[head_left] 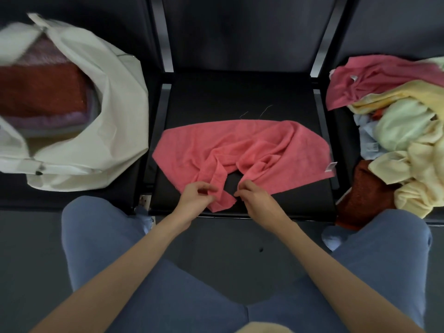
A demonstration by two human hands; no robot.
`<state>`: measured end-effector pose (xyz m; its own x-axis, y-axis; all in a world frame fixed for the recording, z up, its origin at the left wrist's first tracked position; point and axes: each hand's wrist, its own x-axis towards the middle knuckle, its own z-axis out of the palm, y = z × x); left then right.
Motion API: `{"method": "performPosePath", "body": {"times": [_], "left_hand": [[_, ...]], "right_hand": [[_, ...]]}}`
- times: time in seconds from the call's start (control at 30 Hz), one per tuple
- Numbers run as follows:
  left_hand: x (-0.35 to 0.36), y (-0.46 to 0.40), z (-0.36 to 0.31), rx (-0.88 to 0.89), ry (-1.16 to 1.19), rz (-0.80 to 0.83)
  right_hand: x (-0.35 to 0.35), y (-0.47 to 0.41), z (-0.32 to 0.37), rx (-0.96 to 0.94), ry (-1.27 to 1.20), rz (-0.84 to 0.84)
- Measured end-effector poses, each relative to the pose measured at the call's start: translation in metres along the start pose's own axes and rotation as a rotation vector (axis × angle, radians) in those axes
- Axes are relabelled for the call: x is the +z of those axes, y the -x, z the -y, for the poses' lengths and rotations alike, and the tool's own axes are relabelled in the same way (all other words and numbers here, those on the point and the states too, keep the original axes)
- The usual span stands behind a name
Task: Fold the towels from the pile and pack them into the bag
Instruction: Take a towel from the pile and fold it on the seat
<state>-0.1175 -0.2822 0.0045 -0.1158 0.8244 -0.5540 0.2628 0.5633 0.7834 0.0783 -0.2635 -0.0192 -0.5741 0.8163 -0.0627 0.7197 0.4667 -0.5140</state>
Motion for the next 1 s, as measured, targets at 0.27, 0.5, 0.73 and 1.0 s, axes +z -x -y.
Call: {"method": "performPosePath", "body": {"times": [0.27,0.5,0.73,1.0], "left_hand": [[-0.012,-0.020,-0.019,0.016,-0.261,-0.071],[-0.009,-0.076,-0.073,0.592,-0.679,-0.186],[0.010,-0.109,-0.083,0.613,-0.963,0.152],[0.012,-0.106,-0.080,0.511,-0.761,0.029]], "right_hand": [[0.009,-0.001,-0.001,-0.048,0.023,-0.042],[0.016,-0.001,0.001,-0.087,0.019,-0.115],[0.021,-0.001,-0.001,-0.127,0.009,-0.174],[0.000,0.010,-0.005,-0.102,-0.054,-0.101]]}}
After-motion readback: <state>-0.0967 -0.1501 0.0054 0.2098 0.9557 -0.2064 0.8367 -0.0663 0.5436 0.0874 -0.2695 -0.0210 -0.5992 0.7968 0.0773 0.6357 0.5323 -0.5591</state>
